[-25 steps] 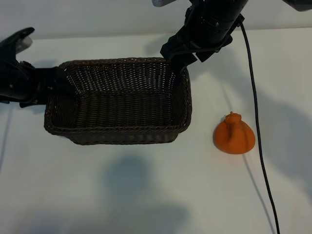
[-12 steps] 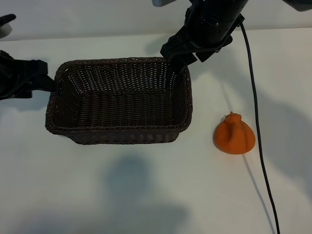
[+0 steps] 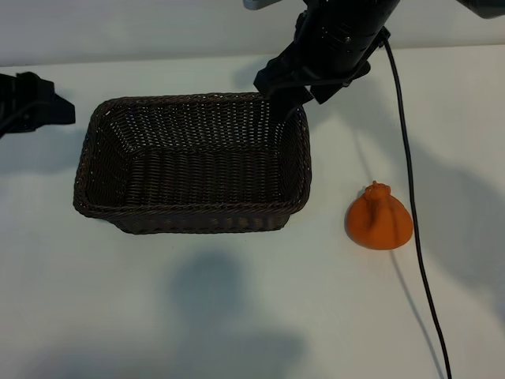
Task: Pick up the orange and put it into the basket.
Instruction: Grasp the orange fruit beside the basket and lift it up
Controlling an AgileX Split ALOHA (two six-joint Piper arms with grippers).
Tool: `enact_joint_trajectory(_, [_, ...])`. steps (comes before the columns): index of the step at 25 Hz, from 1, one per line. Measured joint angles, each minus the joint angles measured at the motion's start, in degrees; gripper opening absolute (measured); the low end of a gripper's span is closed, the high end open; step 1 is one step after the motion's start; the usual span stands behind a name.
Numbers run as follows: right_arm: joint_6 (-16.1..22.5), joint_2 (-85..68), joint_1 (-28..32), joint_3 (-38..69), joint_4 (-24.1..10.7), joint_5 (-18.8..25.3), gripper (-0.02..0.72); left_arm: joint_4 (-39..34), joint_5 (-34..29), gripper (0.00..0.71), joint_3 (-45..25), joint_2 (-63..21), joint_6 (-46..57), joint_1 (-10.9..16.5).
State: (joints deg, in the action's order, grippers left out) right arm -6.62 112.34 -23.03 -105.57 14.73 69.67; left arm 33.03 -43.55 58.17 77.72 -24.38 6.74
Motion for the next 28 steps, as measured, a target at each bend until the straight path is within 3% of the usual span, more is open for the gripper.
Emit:
enact_joint_trajectory(9, [0.1, 0.0, 0.0, 0.0, 0.9, -1.2, 0.595, 2.7, -0.8, 0.594, 0.0, -0.9, -2.3, 0.0])
enact_joint_trajectory(13, [4.2, 0.0, 0.0, 0.0, 0.9, -1.2, 0.595, 3.5, -0.8, 0.594, 0.0, -0.8, -2.9, 0.0])
enact_joint_trajectory(16, [5.0, 0.0, 0.0, 0.0, -0.1, -1.2, 0.595, 4.4, -0.7, 0.594, 0.0, 0.4, -3.4, 0.0])
enact_joint_trajectory(20, [4.6, 0.0, 0.0, 0.0, -5.0, -0.1, 0.571, 4.5, -0.7, 0.594, 0.0, 1.2, -3.5, 0.0])
enact_joint_trajectory(26, [5.7, 0.0, 0.0, 0.0, -16.2, 0.0, 0.548, 5.6, -0.8, 0.593, 0.0, 1.2, -3.6, 0.0])
enact_joint_trajectory(28, [6.2, 0.0, 0.1, 0.0, -17.3, 0.0, 0.548, 5.7, -1.1, 0.592, 0.0, 1.2, -3.7, 0.0])
